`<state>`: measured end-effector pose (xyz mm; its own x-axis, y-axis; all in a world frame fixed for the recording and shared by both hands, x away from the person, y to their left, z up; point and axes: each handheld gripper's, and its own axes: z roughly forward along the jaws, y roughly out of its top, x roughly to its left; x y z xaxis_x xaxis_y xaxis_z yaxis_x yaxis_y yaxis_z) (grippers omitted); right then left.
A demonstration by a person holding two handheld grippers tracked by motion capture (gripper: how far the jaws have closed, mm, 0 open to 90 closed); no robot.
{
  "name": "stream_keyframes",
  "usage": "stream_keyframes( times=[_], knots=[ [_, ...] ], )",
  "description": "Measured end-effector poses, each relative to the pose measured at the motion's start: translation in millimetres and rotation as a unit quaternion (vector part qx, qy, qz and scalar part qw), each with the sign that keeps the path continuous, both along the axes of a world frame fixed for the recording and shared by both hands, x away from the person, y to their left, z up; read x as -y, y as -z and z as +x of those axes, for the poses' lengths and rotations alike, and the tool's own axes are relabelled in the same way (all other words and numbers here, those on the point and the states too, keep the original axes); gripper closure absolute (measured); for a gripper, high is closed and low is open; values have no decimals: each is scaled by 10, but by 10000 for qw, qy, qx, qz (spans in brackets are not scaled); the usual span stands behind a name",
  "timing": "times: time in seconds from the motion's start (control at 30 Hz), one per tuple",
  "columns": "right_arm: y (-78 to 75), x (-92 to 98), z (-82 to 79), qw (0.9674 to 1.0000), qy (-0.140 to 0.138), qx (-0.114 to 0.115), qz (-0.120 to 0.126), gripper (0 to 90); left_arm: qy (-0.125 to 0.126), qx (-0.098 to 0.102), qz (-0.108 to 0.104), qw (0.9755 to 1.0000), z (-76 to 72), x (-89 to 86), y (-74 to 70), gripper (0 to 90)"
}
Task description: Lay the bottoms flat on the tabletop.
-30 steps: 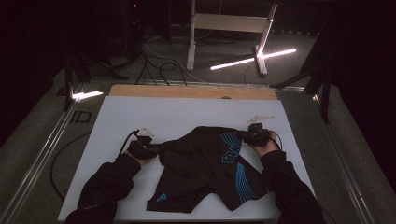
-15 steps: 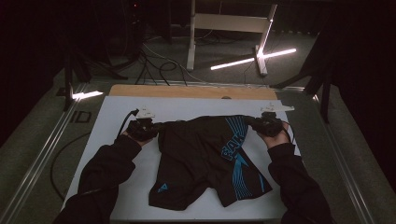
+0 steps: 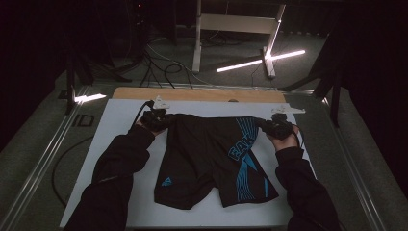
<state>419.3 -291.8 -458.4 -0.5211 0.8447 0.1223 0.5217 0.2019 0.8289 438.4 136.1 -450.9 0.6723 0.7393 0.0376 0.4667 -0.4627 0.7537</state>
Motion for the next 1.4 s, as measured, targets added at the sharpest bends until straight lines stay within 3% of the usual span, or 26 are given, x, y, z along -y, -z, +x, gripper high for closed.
stream_keyframes(
  times=[0.1,0.2,0.4,0.53,0.57,0.6,0.7,0.83,1.1,1.17,1.4],
  knots=[
    [52,-17,54,9998,178,-111,-44,830,-12,-161,-16,9999,74,17,87,799],
    [107,-60,95,9996,170,-176,-122,831,0,-293,8,9996,98,20,178,799],
    [202,-116,113,9991,196,-278,-263,830,39,-577,-4,9983,69,-31,336,798],
    [268,-119,116,9986,235,-384,-280,819,52,-621,-95,9980,37,-62,394,786],
    [279,-119,122,9984,239,-427,-285,787,39,-629,-171,9979,28,-70,395,762],
    [286,-121,125,9983,264,-438,-292,662,39,-654,-257,9975,23,-86,388,710],
    [280,-132,113,9984,239,-441,-260,465,35,-715,-476,9963,-19,-125,360,468],
    [228,-171,69,9985,236,-384,-297,312,196,-796,-572,9950,-99,-166,318,254],
    [179,-239,-57,9993,-191,-300,-77,172,518,-769,-758,9928,-307,-180,259,75],
    [180,-267,-86,9991,-210,-334,-121,158,618,-778,-730,9924,-356,-168,244,34],
    [137,-350,-198,9983,-492,-300,-26,142,757,-708,-801,9914,-507,-157,197,9]
  ],
)
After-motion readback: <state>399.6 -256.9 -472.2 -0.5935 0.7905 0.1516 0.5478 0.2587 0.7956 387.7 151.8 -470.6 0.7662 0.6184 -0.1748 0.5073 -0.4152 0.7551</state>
